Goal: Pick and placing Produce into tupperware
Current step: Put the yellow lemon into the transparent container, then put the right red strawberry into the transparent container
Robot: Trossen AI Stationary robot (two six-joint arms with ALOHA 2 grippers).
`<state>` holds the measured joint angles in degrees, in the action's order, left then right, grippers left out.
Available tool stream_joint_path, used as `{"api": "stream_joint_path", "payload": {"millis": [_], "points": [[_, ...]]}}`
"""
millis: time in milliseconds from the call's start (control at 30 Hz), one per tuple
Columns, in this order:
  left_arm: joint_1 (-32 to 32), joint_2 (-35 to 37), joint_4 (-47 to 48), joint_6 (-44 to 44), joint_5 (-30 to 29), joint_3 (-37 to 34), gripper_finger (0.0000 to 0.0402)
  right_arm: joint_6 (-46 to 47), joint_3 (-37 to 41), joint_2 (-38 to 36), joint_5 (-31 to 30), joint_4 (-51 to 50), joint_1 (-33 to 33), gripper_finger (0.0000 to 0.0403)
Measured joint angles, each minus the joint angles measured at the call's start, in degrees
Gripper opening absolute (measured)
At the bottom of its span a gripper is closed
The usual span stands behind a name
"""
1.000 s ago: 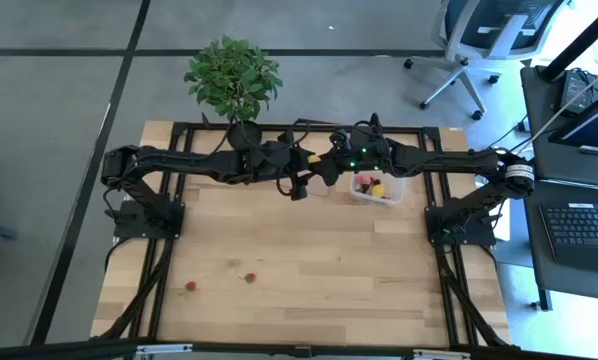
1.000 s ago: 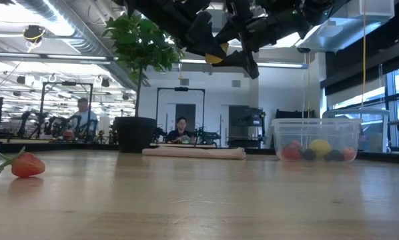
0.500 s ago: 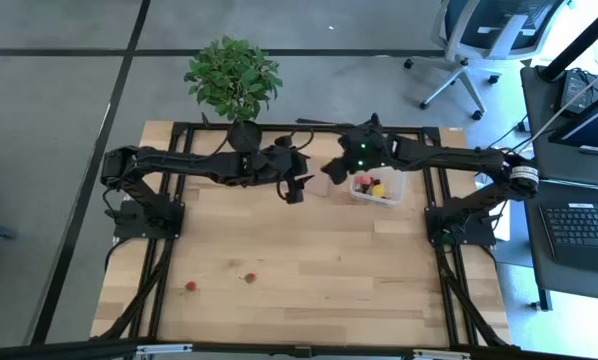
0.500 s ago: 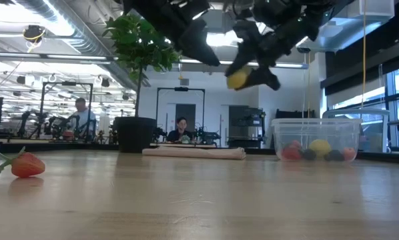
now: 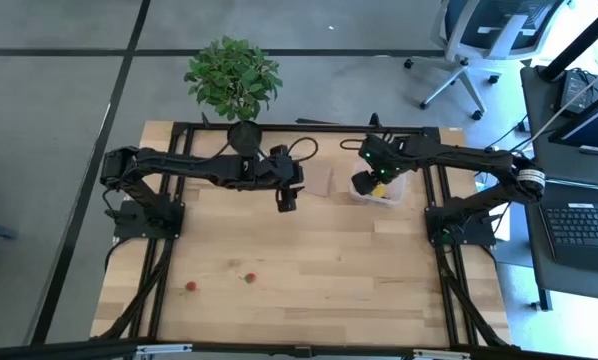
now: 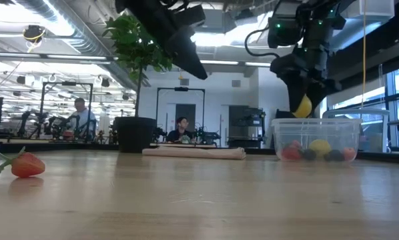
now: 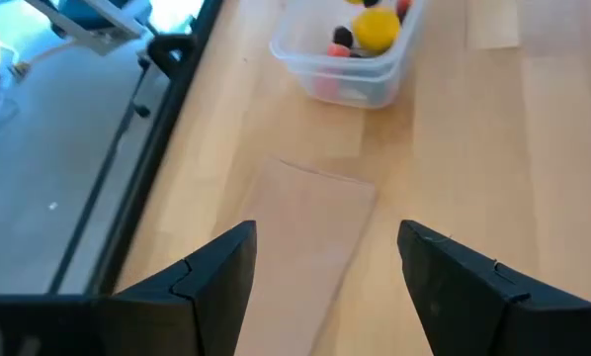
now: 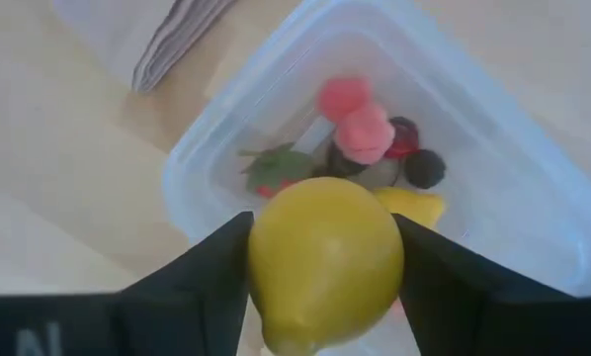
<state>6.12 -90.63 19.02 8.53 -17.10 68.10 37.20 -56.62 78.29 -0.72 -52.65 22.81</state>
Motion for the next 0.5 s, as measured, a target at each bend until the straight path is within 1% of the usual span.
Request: {"api": "stream_joint_path", "payload": {"millis": [133, 233, 467, 500], "points": [[-1.3, 0.0, 2.6, -2.1, 0.2, 0.0, 0.024, 1.1, 0.0, 0.0, -3.3, 0.1, 0.3, 0.0247], [-2.5, 0.0, 5.0, -3.4, 0.3, 0.0, 0.024, 0.0, 0.0, 0.0, -3.6, 0.1, 0.4, 0.0263], [-4.7, 0.0, 11.4, -8.0, 0.3, 0.0, 0.024, -0.4, 0.0, 0.0, -3.5, 0.1, 0.3, 0.027], [-5.2, 0.0, 13.0, -8.3, 1.3, 0.0, 0.024, -1.2, 0.0, 0.0, -3.4, 0.1, 0.3, 0.0271]]}}
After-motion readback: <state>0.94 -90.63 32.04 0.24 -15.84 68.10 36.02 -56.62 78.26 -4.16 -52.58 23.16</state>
